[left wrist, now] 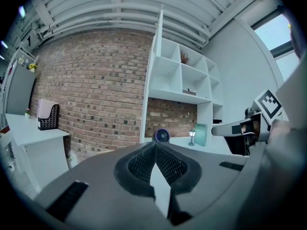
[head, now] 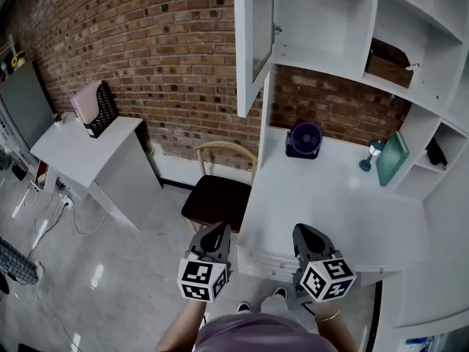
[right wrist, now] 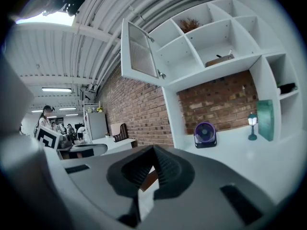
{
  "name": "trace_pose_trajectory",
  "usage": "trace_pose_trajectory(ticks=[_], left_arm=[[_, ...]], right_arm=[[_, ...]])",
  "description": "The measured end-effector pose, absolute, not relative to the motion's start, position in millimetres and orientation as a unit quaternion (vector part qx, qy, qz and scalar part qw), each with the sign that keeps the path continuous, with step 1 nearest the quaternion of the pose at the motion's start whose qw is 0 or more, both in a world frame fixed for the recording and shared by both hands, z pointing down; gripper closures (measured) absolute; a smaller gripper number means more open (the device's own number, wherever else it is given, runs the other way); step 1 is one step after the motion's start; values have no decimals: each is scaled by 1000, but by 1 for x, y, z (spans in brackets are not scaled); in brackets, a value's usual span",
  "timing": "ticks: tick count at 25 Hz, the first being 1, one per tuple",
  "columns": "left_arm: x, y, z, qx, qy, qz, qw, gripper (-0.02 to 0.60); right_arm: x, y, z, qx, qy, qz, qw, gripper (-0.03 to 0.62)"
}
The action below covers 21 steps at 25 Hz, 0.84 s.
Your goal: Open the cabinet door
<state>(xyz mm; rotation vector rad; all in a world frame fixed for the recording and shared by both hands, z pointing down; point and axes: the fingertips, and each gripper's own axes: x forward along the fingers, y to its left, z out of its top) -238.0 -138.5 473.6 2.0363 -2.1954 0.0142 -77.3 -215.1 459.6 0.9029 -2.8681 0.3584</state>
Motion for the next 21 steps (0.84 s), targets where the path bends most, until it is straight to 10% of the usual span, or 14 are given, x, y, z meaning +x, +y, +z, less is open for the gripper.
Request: trace_pose_trajectory(ticks=[21], left_arm=[[-247,-140,477,677,-731,-6,81,581]], right_arm=[[-80,-220,465,297,-944,130,55,591]])
